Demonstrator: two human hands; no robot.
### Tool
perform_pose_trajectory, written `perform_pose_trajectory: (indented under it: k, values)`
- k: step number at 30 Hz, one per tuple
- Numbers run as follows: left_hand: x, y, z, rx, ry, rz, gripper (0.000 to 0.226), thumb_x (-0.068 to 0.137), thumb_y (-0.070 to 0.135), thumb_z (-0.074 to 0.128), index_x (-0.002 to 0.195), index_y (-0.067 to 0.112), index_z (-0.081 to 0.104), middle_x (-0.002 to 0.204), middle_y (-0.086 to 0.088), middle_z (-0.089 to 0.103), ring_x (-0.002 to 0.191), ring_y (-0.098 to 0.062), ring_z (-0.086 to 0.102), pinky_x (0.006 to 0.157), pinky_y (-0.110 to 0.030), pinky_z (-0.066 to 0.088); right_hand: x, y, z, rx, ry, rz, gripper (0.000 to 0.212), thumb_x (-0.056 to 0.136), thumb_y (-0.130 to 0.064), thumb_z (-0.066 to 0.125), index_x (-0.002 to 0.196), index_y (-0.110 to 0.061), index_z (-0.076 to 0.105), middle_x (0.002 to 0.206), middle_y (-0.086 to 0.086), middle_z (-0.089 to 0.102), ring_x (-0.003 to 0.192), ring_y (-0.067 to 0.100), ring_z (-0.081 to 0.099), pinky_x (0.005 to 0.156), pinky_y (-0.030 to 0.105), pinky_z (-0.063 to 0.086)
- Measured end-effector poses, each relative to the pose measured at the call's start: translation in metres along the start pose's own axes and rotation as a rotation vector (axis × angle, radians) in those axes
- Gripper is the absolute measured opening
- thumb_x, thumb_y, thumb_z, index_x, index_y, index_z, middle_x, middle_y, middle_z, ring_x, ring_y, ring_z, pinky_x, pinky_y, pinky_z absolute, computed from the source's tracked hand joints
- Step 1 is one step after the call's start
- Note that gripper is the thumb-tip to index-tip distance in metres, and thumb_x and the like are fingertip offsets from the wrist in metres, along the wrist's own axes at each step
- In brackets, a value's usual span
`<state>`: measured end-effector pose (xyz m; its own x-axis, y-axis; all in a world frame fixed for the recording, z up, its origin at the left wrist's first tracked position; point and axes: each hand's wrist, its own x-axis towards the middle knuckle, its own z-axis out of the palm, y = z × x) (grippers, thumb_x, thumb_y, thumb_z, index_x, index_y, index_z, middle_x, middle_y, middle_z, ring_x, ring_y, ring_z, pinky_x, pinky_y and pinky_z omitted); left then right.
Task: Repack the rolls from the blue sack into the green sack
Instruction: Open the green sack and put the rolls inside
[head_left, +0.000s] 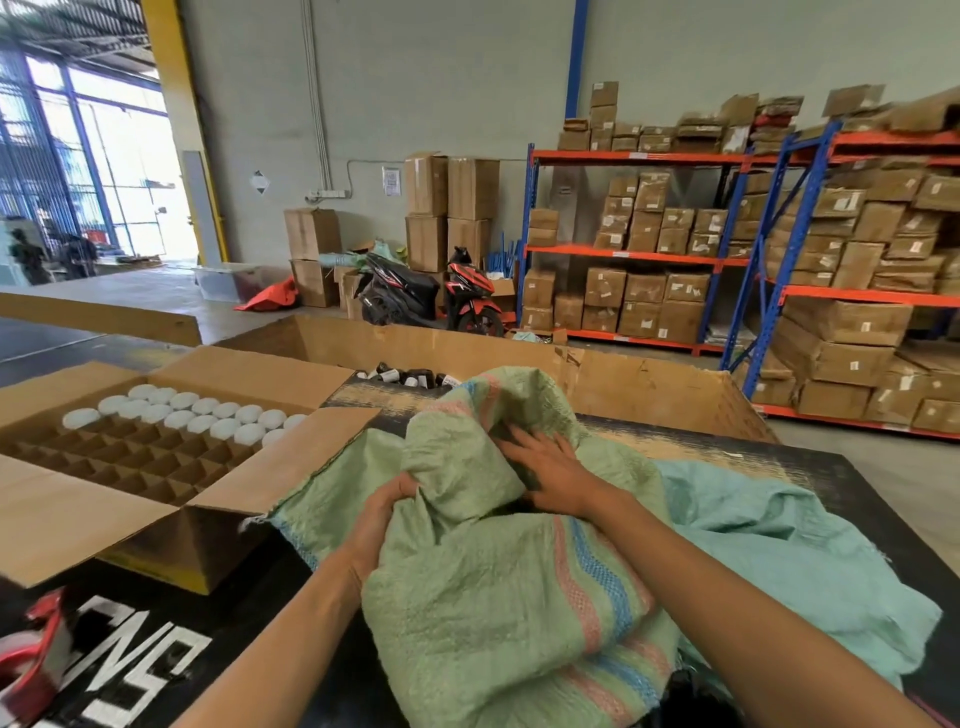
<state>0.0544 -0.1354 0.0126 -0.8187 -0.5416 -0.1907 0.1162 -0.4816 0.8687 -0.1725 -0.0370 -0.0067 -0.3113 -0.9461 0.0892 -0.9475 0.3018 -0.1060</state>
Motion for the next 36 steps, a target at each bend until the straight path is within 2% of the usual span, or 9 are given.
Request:
perform_pose_trajectory:
  k: [6, 14, 17, 19, 23, 26, 29, 32, 36]
  values:
    - [-0.003, 0.01, -0.03, 0.47, -0.003, -0.186, 0.019, 0.075, 0.025, 0.059, 0.08, 0.012, 0.072, 0.078, -0.011, 0.07, 0.069, -0.025, 0.066, 0.068, -0.033, 0.051, -0.005, 0.001, 0.012, -0.035, 0.034, -0.032, 0.108, 0.077, -0.052, 0.075, 0.158, -0.027, 0.008, 0.161, 0.005, 0.018, 0.146, 0.027, 0.017, 0.119, 0.044, 0.019]
    - [-0.007, 0.008, -0.087, 1.02, 0.935, 0.33, 0.053, 0.085, 0.03, 0.065, 0.127, 0.012, 0.037, 0.125, -0.02, 0.048, 0.106, -0.041, 0.051, 0.087, -0.054, 0.042, -0.008, -0.003, 0.026, -0.007, 0.062, -0.186, 0.046, 0.078, -0.033, 0.08, 0.12, -0.031, 0.062, 0.109, -0.008, 0.063, 0.099, 0.013, 0.046, 0.091, 0.035, 0.041]
    - [-0.006, 0.007, -0.07, 1.256, 0.911, 0.625, 0.067, 0.075, 0.028, 0.073, 0.133, 0.018, 0.04, 0.13, -0.013, 0.043, 0.122, -0.036, 0.043, 0.099, -0.052, 0.037, -0.004, 0.001, 0.033, -0.217, 0.01, -0.206, 0.044, 0.078, -0.039, 0.075, 0.119, -0.036, 0.059, 0.128, -0.005, 0.055, 0.127, 0.021, 0.039, 0.116, 0.046, 0.021]
    - [0.0, -0.001, -0.05, 1.421, 0.508, 0.879, 0.043, 0.079, 0.029, 0.069, 0.119, 0.026, 0.054, 0.123, 0.003, 0.049, 0.119, -0.018, 0.046, 0.101, -0.037, 0.04, -0.002, 0.005, 0.039, -0.285, -0.024, -0.2, 0.043, 0.078, -0.037, 0.073, 0.119, -0.035, 0.059, 0.142, -0.001, 0.046, 0.146, 0.026, 0.021, 0.122, 0.05, -0.006]
    - [0.031, -0.037, -0.034, 1.674, -0.469, 0.315, 0.034, 0.101, 0.043, 0.037, 0.129, 0.036, 0.054, 0.131, 0.011, 0.058, 0.125, -0.008, 0.049, 0.112, -0.043, 0.032, 0.002, 0.001, 0.046, -0.377, -0.037, -0.232, 0.042, 0.077, -0.039, 0.076, 0.116, -0.034, 0.062, 0.158, 0.001, 0.031, 0.152, 0.029, 0.005, 0.121, 0.049, -0.014]
    - [0.051, -0.045, -0.062, 1.969, -0.133, -0.09, 0.057, 0.098, 0.061, 0.02, 0.143, 0.034, 0.042, 0.147, -0.004, 0.047, 0.138, -0.025, 0.039, 0.116, -0.047, 0.022, 0.003, 0.008, 0.049, -0.473, -0.079, -0.262, 0.038, 0.083, -0.036, 0.072, 0.121, -0.034, 0.065, 0.164, 0.004, 0.02, 0.153, 0.03, 0.0, 0.116, 0.046, -0.022]
    - [0.059, -0.038, -0.104, 2.128, 0.266, -0.132, 0.071, 0.095, 0.061, 0.031, 0.151, 0.018, 0.032, 0.157, -0.008, 0.031, 0.146, -0.027, 0.024, 0.119, -0.041, 0.017, 0.003, 0.027, 0.05, -0.599, -0.097, -0.249, 0.038, 0.09, -0.028, 0.064, 0.128, -0.033, 0.061, 0.165, 0.003, -0.008, 0.149, 0.025, -0.021, 0.109, 0.05, -0.028]
    - [0.056, -0.037, -0.121, 2.229, 0.32, -0.16, 0.072, 0.099, 0.049, 0.027, 0.156, 0.011, 0.005, 0.164, -0.008, 0.004, 0.151, -0.028, 0.002, 0.122, -0.044, 0.002, 0.006, 0.035, 0.049, -0.66, -0.099, -0.188, 0.055, 0.096, -0.023, 0.057, 0.147, -0.032, 0.041, 0.159, 0.0, -0.025, 0.143, 0.022, -0.033, 0.108, 0.053, -0.029]
    - [0.057, -0.047, -0.113, 2.249, 0.303, -0.249, 0.076, 0.097, 0.045, 0.037, 0.156, 0.009, 0.003, 0.163, -0.012, 0.001, 0.15, -0.035, 0.0, 0.12, -0.052, 0.003, 0.016, -0.008, 0.025, 0.004, 0.016, -0.068, 0.063, 0.086, -0.006, 0.057, 0.142, -0.033, 0.046, 0.147, -0.008, 0.048, 0.141, 0.011, 0.036, 0.12, 0.059, -0.007]
